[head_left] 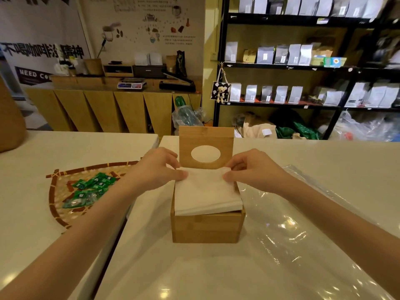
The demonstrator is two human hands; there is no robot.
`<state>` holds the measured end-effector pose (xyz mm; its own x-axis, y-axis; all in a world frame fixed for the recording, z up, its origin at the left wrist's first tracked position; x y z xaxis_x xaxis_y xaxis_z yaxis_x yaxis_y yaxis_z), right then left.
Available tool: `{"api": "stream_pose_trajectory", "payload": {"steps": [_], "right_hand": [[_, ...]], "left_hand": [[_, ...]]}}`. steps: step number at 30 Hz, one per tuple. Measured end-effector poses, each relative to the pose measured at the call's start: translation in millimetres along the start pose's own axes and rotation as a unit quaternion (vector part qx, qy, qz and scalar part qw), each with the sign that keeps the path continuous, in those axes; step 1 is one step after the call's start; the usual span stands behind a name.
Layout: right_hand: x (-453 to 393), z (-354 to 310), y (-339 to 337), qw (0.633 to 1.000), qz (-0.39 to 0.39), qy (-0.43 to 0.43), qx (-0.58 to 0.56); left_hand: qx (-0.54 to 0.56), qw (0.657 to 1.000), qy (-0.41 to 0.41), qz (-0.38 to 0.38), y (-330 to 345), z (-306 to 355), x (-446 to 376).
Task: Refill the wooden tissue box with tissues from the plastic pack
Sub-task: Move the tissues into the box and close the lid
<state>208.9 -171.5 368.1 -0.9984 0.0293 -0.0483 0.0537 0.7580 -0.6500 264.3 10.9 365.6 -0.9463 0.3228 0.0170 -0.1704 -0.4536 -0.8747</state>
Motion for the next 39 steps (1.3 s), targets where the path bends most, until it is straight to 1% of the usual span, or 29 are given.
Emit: {"api": "stream_pose_trajectory", "payload": {"steps": [2, 4, 6, 9, 12, 15, 17, 21, 25, 27, 30, 32, 34, 36, 37, 39], "right_hand": [[1, -5, 2, 0.996, 0.010, -0.038, 0.084], [3, -11, 7, 0.978, 0.019, -0.084, 0.188], [4, -13, 17, 0.959, 0.018, -0.113, 0.259], [2, -10, 27, 0.950, 0.008, -0.104, 0.294], [-2, -10, 30, 0.942, 0.001, -0.092, 0.321], [-3, -12, 34, 0.927, 0.014, -0.092, 0.363], [-1, -13, 36, 0.923, 0.029, -0.089, 0.374], [6, -14, 34, 0.929, 0.052, -0.084, 0.357], [16, -24, 28, 0.913, 0.078, -0.129, 0.378], [20, -30, 24, 0.915, 0.066, -0.157, 0.366], [17, -31, 19, 0.946, -0.012, -0.143, 0.289], [14, -26, 21, 0.952, -0.089, -0.115, 0.269], [12, -21, 24, 0.947, -0.148, -0.086, 0.272], [9, -17, 27, 0.940, -0.177, -0.059, 0.286], [8, -16, 29, 0.937, -0.185, -0.049, 0.293], [7, -14, 36, 0.928, -0.203, -0.036, 0.311]], "left_hand": [[-0.037, 0.999, 0.015, 0.004, 2, 3, 0], [-0.085, 0.996, 0.040, 0.001, 7, 7, 3], [-0.127, 0.990, 0.058, -0.007, 15, 9, 5], [-0.175, 0.982, 0.062, -0.010, 24, 10, 5], [-0.216, 0.974, 0.064, 0.008, 26, 12, 4], [-0.267, 0.962, 0.056, 0.024, 28, 16, 3], [-0.294, 0.955, 0.043, 0.025, 31, 16, 2], [-0.337, 0.941, 0.024, 0.028, 33, 17, 1], [-0.383, 0.923, 0.006, 0.036, 36, 20, 1], [-0.393, 0.918, -0.005, 0.054, 36, 21, 2], [-0.363, 0.929, -0.008, 0.076, 30, 22, 7], [-0.321, 0.946, 0.002, 0.040, 22, 20, 10], [-0.272, 0.961, 0.017, -0.048, 18, 17, 13], [-0.274, 0.952, 0.034, -0.134, 20, 14, 16], [-0.293, 0.941, 0.039, -0.163, 23, 12, 16], [-0.323, 0.925, 0.042, -0.194, 30, 9, 13]]}}
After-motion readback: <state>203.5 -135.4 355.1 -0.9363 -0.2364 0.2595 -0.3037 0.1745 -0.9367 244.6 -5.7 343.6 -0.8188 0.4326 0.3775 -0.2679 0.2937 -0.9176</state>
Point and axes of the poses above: each hand's wrist, its own x-axis away from the middle knuckle, its own y-axis out of the palm, z = x × y, the point moved 6 cm from there along -x, towards the middle knuckle, and after that the axes turned 7 degrees about -x, right-handed, at the moved point
